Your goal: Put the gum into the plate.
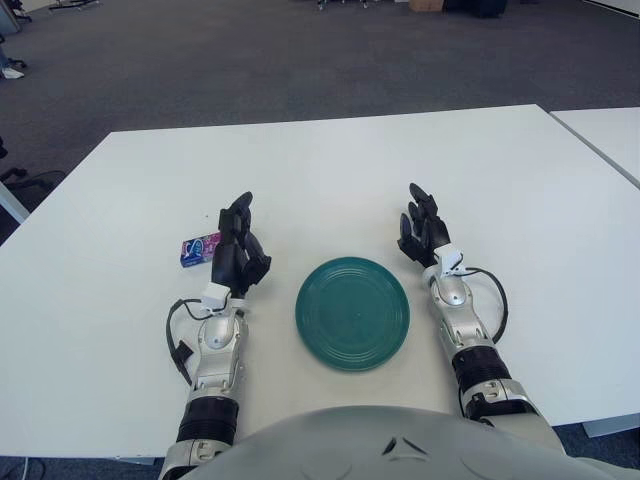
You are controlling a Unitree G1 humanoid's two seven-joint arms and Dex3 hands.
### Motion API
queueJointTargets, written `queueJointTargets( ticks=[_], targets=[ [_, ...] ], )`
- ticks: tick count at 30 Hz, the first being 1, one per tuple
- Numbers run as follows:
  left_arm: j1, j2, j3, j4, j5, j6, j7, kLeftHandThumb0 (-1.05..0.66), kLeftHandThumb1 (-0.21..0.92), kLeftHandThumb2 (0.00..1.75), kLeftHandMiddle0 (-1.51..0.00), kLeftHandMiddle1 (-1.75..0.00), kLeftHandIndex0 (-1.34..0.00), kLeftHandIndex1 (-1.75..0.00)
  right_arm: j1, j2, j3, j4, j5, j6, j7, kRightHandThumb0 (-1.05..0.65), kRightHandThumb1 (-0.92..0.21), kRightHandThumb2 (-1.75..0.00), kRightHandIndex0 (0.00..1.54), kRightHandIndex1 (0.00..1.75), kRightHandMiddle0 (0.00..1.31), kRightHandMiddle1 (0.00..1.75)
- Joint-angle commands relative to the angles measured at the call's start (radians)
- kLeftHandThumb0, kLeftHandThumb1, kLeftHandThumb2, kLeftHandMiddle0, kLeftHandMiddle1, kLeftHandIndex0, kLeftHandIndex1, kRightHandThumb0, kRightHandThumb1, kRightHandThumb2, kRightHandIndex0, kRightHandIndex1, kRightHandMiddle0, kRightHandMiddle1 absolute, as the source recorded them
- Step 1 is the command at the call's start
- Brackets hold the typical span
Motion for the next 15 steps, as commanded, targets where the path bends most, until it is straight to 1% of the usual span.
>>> queueJointTargets(
  ticks=[1, 3, 4, 5, 7, 9, 11, 15],
  targets=[
    [-0.029, 0.026, 0.03, -0.09, 0.139, 0.001, 0.103, -0.98, 0.92, 0.91, -0.21, -0.02, 0.0, -0.78, -0.012, 0.0, -0.007, 0.014, 0.013, 0.0, 0.009, -0.72, -0.92, -0.81, 0.15, 0.0, 0.0, 0.3],
    [-0.037, 0.038, 0.044, -0.127, 0.226, 0.001, 0.16, -0.96, 0.92, 0.86, -0.22, -0.02, 0.0, -0.79, -0.015, 0.002, -0.01, 0.02, 0.02, -0.001, 0.012, -0.72, -0.92, -0.8, 0.15, 0.0, 0.0, 0.3],
    [-0.046, 0.054, 0.058, -0.149, 0.283, 0.008, 0.194, -0.96, 0.92, 0.85, -0.22, -0.02, 0.0, -0.79, -0.017, 0.003, -0.012, 0.026, 0.023, -0.003, 0.014, -0.72, -0.92, -0.8, 0.15, 0.0, 0.0, 0.3],
    [-0.052, 0.065, 0.067, -0.163, 0.322, 0.014, 0.218, -0.95, 0.92, 0.77, -0.23, -0.02, 0.0, -0.8, -0.019, 0.004, -0.014, 0.031, 0.026, -0.005, 0.016, -0.72, -0.92, -0.8, 0.16, 0.01, 0.0, 0.31],
    [-0.08, 0.112, 0.096, -0.198, 0.397, 0.034, 0.251, -0.95, 0.92, 0.67, -0.25, -0.03, 0.0, -0.83, -0.023, 0.006, -0.018, 0.043, 0.033, -0.01, 0.019, -0.72, -0.92, -0.79, 0.16, 0.01, 0.0, 0.32],
    [-0.103, 0.149, 0.109, -0.202, 0.437, 0.035, 0.271, -0.95, 0.92, 0.61, -0.27, -0.03, 0.0, -0.85, -0.026, 0.008, -0.021, 0.051, 0.038, -0.014, 0.022, -0.72, -0.92, -0.78, 0.16, 0.01, 0.0, 0.32],
    [-0.133, 0.2, 0.118, -0.182, 0.481, 0.014, 0.297, -0.96, 0.92, 0.56, -0.29, -0.04, 0.0, -0.87, -0.029, 0.012, -0.025, 0.059, 0.046, -0.018, 0.027, -0.72, -0.92, -0.78, 0.16, 0.01, 0.0, 0.33],
    [-0.187, 0.32, 0.123, -0.14, 0.554, 0.004, 0.318, -1.0, 0.92, 0.49, -0.33, -0.04, -0.01, -0.93, -0.035, 0.014, -0.029, 0.073, 0.054, -0.024, 0.035, -0.72, -0.92, -0.77, 0.17, 0.01, 0.0, 0.34]
  ],
)
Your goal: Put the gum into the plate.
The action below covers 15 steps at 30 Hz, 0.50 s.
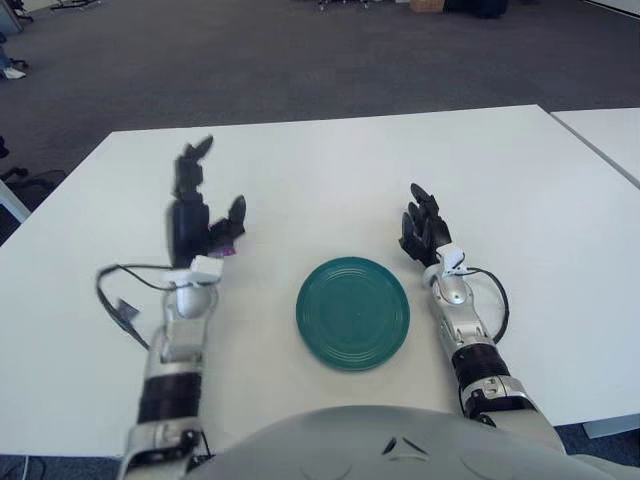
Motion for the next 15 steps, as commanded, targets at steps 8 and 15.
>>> queueJointTargets(
  ticks=[8, 15],
  targets=[
    [-0.134, 0.258, 0.008, 0.068, 0.108, 0.057, -0.025, -1.05, 0.92, 0.5, -0.32, -0.02, -0.02, -0.97, -0.012, -0.005, 0.003, 0.047, -0.023, -0.015, -0.015, -0.73, -0.92, -0.76, 0.16, 0.0, 0.0, 0.35],
    [-0.264, 0.399, 0.015, 0.302, -0.125, 0.049, -0.248, -1.05, 0.92, 0.55, -0.3, -0.01, -0.01, -0.97, -0.013, -0.013, 0.01, 0.057, -0.041, -0.007, -0.021, -0.73, -0.92, -0.77, 0.16, 0.0, 0.0, 0.33]
  ],
)
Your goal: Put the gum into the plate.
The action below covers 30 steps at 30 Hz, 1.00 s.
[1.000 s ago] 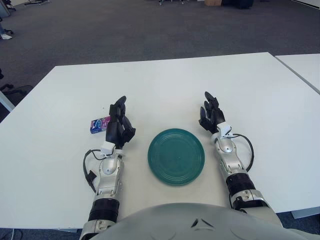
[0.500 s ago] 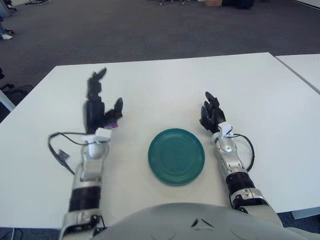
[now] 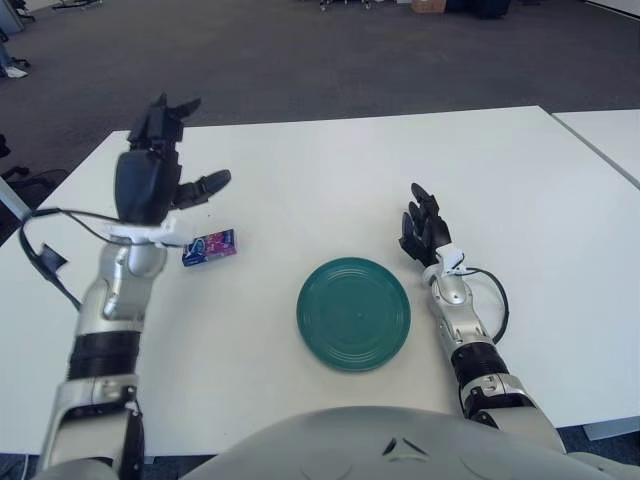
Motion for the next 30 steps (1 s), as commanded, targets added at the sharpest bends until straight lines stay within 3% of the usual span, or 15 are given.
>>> queueJointTargets(
  ticks=[1, 4, 7, 11, 16, 18, 22, 30],
  targets=[
    [-0.061, 0.073, 0.008, 0.113, -0.133, 0.038, -0.153, -1.05, 0.92, 0.55, -0.3, -0.01, -0.01, -0.96, -0.002, -0.005, 0.004, 0.027, -0.008, 0.026, -0.001, -0.73, -0.92, -0.77, 0.16, 0.0, 0.0, 0.33],
    [-0.06, 0.104, -0.016, 0.135, -0.173, 0.064, -0.236, -1.05, 0.92, 0.54, -0.3, -0.01, 0.0, -0.93, -0.004, -0.004, 0.002, 0.032, -0.006, 0.03, -0.001, -0.72, -0.92, -0.76, 0.16, 0.0, 0.0, 0.33],
    [-0.089, 0.134, -0.044, 0.223, -0.174, 0.041, -0.265, -1.05, 0.92, 0.54, -0.31, -0.01, 0.0, -0.9, -0.007, -0.005, 0.0, 0.035, -0.006, 0.031, -0.003, -0.71, -0.92, -0.76, 0.16, 0.0, 0.0, 0.34],
    [-0.156, 0.191, -0.136, 0.395, -0.084, -0.034, -0.264, -1.05, 0.92, 0.54, -0.32, -0.01, 0.0, -0.86, -0.011, -0.007, -0.002, 0.047, -0.005, 0.036, -0.004, -0.69, -0.92, -0.76, 0.17, 0.0, 0.0, 0.35],
    [-0.229, 0.21, -0.223, 0.571, -0.029, -0.103, -0.252, -1.04, 0.92, 0.52, -0.3, -0.01, 0.0, -0.8, -0.019, -0.008, -0.008, 0.067, 0.005, 0.038, 0.002, -0.69, -0.92, -0.76, 0.16, 0.0, 0.0, 0.35],
    [-0.235, 0.224, -0.247, 0.602, -0.049, -0.104, -0.333, -1.04, 0.92, 0.49, -0.28, 0.0, 0.0, -0.77, -0.023, -0.008, -0.012, 0.08, 0.01, 0.034, 0.002, -0.69, -0.92, -0.76, 0.16, 0.0, 0.0, 0.36],
    [-0.231, 0.224, -0.282, 0.638, -0.064, -0.109, -0.404, -1.05, 0.92, 0.45, -0.21, 0.0, 0.0, -0.71, -0.032, -0.008, -0.019, 0.105, 0.018, 0.022, 0.005, -0.69, -0.92, -0.75, 0.16, 0.0, 0.0, 0.36],
    [-0.241, 0.17, -0.358, 0.716, -0.033, -0.096, -0.387, -1.05, 0.92, 0.35, -0.12, 0.0, 0.0, -0.7, -0.055, -0.01, -0.037, 0.17, 0.042, -0.006, 0.025, -0.67, -0.92, -0.73, 0.17, 0.0, 0.0, 0.38]
  ],
)
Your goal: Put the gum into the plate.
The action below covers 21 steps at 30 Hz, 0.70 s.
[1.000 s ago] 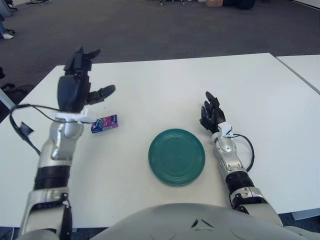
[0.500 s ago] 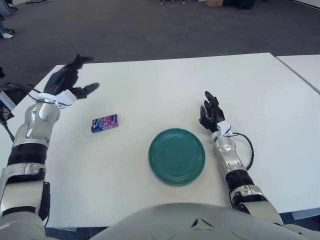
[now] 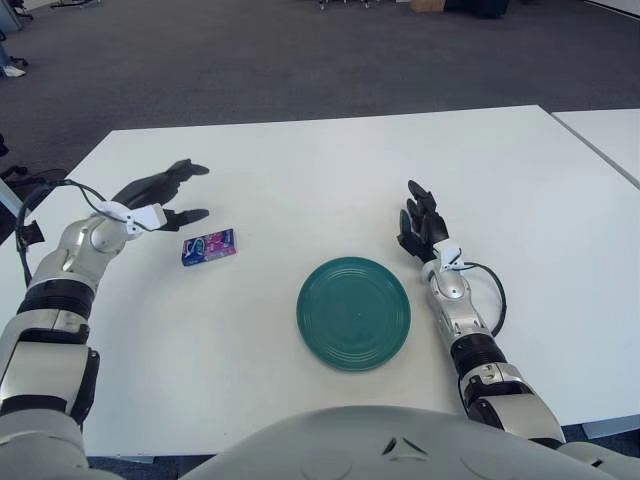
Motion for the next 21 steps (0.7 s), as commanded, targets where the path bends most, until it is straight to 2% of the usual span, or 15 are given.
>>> queueJointTargets(
  ticks=[1, 8, 21],
  targets=[
    [-0.032, -0.023, -0.034, 0.047, 0.013, 0.013, -0.002, -1.05, 0.92, 0.34, -0.12, 0.0, 0.0, -0.71, 0.011, -0.001, -0.013, 0.059, 0.019, 0.022, 0.012, -0.67, -0.92, -0.72, 0.17, 0.0, 0.0, 0.38],
    [-0.057, -0.054, -0.078, 0.133, 0.006, 0.011, -0.019, -1.05, 0.92, 0.32, -0.09, 0.0, 0.0, -0.74, -0.002, -0.001, -0.027, 0.094, 0.03, 0.011, 0.019, -0.65, -0.92, -0.7, 0.19, 0.01, 0.0, 0.39],
    [-0.05, -0.094, -0.092, 0.173, -0.044, -0.009, -0.109, -1.05, 0.92, 0.39, -0.08, 0.0, 0.0, -0.69, -0.012, -0.004, -0.031, 0.119, 0.017, 0.0, 0.014, -0.64, -0.92, -0.7, 0.19, 0.01, 0.0, 0.38]
  ],
)
